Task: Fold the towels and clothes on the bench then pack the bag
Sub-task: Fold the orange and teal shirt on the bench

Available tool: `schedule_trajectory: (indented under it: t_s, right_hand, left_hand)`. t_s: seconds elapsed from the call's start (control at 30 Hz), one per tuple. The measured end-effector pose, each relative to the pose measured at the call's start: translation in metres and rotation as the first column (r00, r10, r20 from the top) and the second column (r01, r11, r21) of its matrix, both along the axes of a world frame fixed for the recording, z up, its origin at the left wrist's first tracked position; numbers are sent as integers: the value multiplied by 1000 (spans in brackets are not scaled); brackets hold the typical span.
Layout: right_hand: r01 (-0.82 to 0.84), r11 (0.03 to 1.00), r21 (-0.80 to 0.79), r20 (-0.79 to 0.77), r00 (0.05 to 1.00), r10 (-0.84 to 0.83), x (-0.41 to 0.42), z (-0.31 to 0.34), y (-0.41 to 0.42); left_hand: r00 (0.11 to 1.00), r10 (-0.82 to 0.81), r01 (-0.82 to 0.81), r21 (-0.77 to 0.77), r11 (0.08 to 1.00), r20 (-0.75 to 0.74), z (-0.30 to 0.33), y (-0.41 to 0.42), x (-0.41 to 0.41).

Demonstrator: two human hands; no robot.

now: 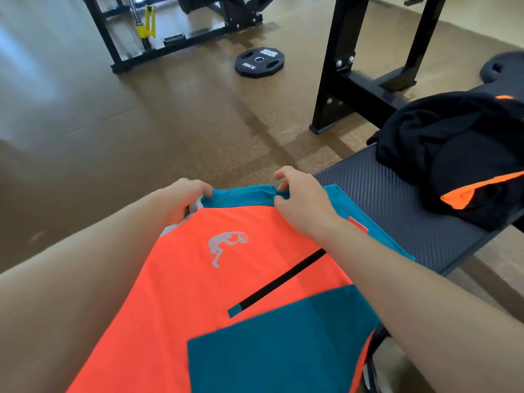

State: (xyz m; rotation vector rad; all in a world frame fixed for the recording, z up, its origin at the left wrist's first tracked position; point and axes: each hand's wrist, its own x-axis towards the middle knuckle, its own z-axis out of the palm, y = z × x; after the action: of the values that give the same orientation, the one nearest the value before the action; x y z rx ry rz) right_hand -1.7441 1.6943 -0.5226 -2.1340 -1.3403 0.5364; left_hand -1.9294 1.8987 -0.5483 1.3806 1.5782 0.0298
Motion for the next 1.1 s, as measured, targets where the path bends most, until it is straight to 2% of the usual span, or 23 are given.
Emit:
schedule_trajectory:
  t_s: [0.13, 0.2, 0.3, 0.4, 0.5, 0.6, 0.77, 0.9, 1.0, 1.1]
  right_hand:
    - [16, 1000, -2, -62, 998, -16, 0, 5, 1]
    - [23, 1000, -15, -103, 994, -25, 1, 12, 2]
    - [10, 997, -74, -132, 991, -19, 1, 19, 3]
    - [-15, 991, -135, -144, 990, -5, -1, 23, 5]
    - [-38, 988, -149, -3, 999, 38, -5, 24, 4]
    - [-62, 991, -119, 125, 989, 77, -5, 22, 2]
    - [-112, 994, -7, 178, 978, 111, -2, 28, -6]
    - [-136, 990, -37, 185, 973, 141, -6, 27, -16]
    - [-173, 981, -91, 295, 936, 192, -9, 25, -20]
    - [-222, 963, -153, 438, 858, 267, -14, 23, -25]
  left_hand:
    - [965, 77, -52, -106, 993, 250, 21, -9, -4]
    - [941, 119, -65, -178, 982, 316, 36, -12, -5]
    - [949, 75, -8, -216, 976, 305, 72, -36, 4]
    - [946, 82, 4, -263, 965, 315, 79, -44, 6]
    - [935, 106, 5, -311, 950, 338, 79, -49, 3]
    - [927, 96, -5, -245, 969, 361, 78, -54, -2]
    - [920, 32, -68, 79, 995, 392, 73, -57, -17]
    - [943, -85, -12, 291, 957, 321, 77, -69, -33]
    - [937, -120, 22, 288, 957, 327, 81, -83, -46]
    - [929, -286, 212, 295, 932, 236, 82, -97, -61]
